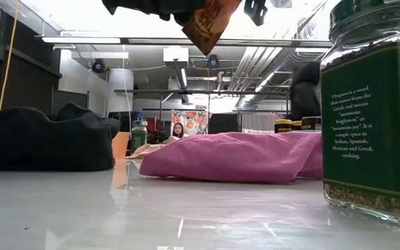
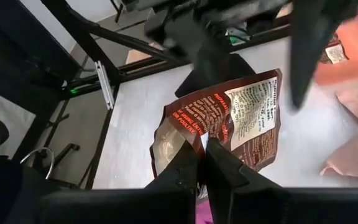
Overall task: Sort spices by type
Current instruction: Put the orange seasoning pack into the orange bin
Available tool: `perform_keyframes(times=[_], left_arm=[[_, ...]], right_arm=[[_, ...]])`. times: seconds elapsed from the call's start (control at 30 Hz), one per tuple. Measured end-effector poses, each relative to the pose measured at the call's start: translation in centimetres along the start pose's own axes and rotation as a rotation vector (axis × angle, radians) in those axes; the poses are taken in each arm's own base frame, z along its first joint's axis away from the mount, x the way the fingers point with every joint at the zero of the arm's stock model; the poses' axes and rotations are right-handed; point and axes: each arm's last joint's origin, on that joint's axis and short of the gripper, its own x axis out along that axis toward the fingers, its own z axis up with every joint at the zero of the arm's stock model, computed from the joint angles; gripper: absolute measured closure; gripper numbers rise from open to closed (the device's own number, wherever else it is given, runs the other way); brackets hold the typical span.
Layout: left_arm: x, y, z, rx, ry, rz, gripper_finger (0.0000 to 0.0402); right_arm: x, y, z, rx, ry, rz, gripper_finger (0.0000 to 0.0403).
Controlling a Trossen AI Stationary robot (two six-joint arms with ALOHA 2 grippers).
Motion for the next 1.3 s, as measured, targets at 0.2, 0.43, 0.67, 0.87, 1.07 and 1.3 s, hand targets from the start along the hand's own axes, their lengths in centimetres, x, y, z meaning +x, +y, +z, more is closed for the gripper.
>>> perform_keyframes(times=[0.2,0.43,0.67,0.87,1.07,1.3], left_arm=[[0.8,-0.4,-0.5,-0.028,0.018,-0.02,0.0171],[0.9,-0.5,-0.5,-0.043,0.025,-0.027,0.033],[-0.2,0.0,-1.7,-0.129,0.164,0.025,0.0393],[-5.1,1.8,-4.2,-0.201,0.555,0.3,0.0399],[-9.8,5.0,-9.0,-0.37,0.89,0.591,0.04],[-12.3,4.9,-15.0,-0.44,1.0,0.696,0.0401]], right_arm=[[0.3,-0.1,0.0,-0.003,-0.002,0.001,0.0398],[0.3,-0.1,0.2,0.003,-0.02,-0.007,0.0375],[-0.5,-0.3,1.3,0.086,-0.085,-0.112,0.029],[-3.4,-0.3,3.2,-0.007,-0.075,-0.33,0.0213],[-5.2,-0.9,3.7,0.0,-0.039,-0.47,0.0191],[-5.2,-1.3,2.7,0.048,0.069,-0.496,0.019]])
